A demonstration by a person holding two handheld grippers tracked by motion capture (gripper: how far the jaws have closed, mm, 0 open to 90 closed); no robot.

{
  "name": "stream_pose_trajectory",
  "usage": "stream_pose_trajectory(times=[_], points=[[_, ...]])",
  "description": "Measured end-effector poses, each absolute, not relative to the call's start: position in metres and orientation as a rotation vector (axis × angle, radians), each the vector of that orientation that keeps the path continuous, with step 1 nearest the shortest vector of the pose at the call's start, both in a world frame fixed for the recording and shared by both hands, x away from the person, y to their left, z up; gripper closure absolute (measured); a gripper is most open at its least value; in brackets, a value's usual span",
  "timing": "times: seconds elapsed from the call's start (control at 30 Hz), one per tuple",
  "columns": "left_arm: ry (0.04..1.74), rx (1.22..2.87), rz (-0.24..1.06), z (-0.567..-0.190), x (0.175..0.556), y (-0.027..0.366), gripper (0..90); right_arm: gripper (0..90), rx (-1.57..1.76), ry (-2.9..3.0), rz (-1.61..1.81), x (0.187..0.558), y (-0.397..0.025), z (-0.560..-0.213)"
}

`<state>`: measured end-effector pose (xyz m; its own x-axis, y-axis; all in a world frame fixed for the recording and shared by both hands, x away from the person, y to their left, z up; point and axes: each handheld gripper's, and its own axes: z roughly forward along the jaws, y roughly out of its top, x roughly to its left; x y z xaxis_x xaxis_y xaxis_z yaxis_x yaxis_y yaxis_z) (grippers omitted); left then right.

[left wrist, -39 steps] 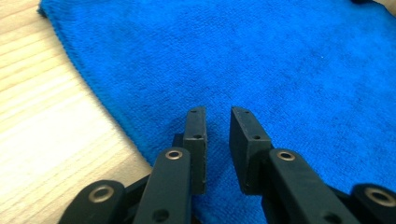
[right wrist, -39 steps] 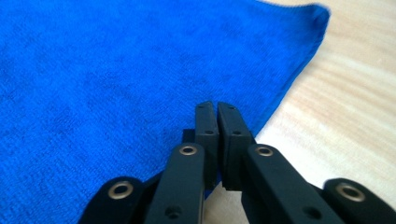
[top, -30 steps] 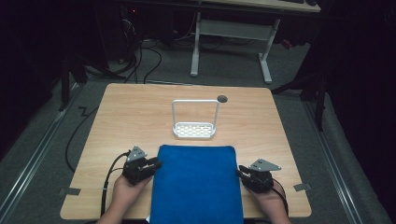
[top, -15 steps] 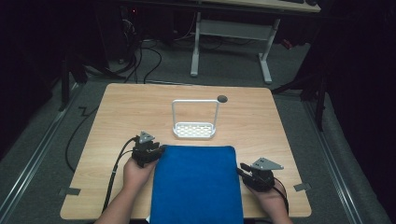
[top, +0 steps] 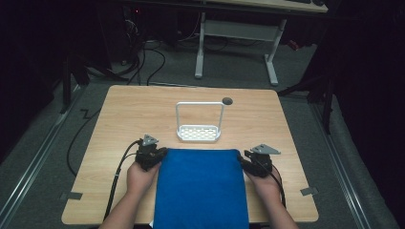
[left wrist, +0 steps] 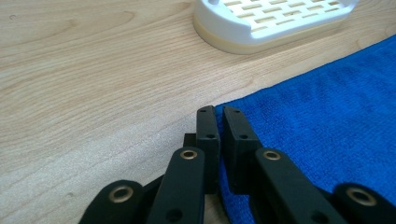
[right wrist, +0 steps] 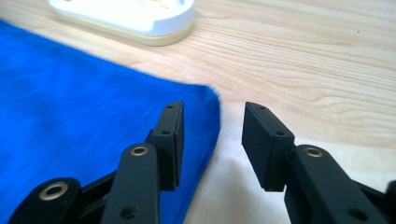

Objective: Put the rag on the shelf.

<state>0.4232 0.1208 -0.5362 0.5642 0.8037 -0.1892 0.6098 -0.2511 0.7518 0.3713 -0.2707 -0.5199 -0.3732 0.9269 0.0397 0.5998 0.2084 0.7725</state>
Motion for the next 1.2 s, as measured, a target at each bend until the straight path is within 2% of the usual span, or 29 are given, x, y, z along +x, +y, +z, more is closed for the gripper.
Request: stream_pose_trajectory(times=[0.07, 0.13, 0.3, 0.37, 0.67, 1.2], points=[[1.134, 1.965, 0.287, -0.536, 0.423, 0.121, 86.5, 62.6, 1.45, 2.085, 0.973, 0.389, -0.265, -0.526], [1.13, 1.971, 0.283, -0.536, 0.423, 0.122, 86.6, 64.0, 1.456, 2.096, 0.971, 0.391, -0.263, -0.527], [1.12, 1.982, 0.294, -0.536, 0.422, 0.121, 87.4, 83.7, 1.429, 2.106, 0.893, 0.393, -0.253, -0.527], [1.109, 1.987, 0.292, -0.536, 0.421, 0.121, 87.8, 87.8, 1.417, 2.107, 0.884, 0.392, -0.252, -0.527], [1.062, 1.98, 0.319, -0.534, 0.415, 0.121, 88.2, 88.2, 1.371, 2.057, 0.965, 0.377, -0.251, -0.527], [0.997, 1.83, 0.396, -0.509, 0.393, 0.135, 88.2, 88.2, 1.283, 1.977, 1.139, 0.361, -0.257, -0.501]])
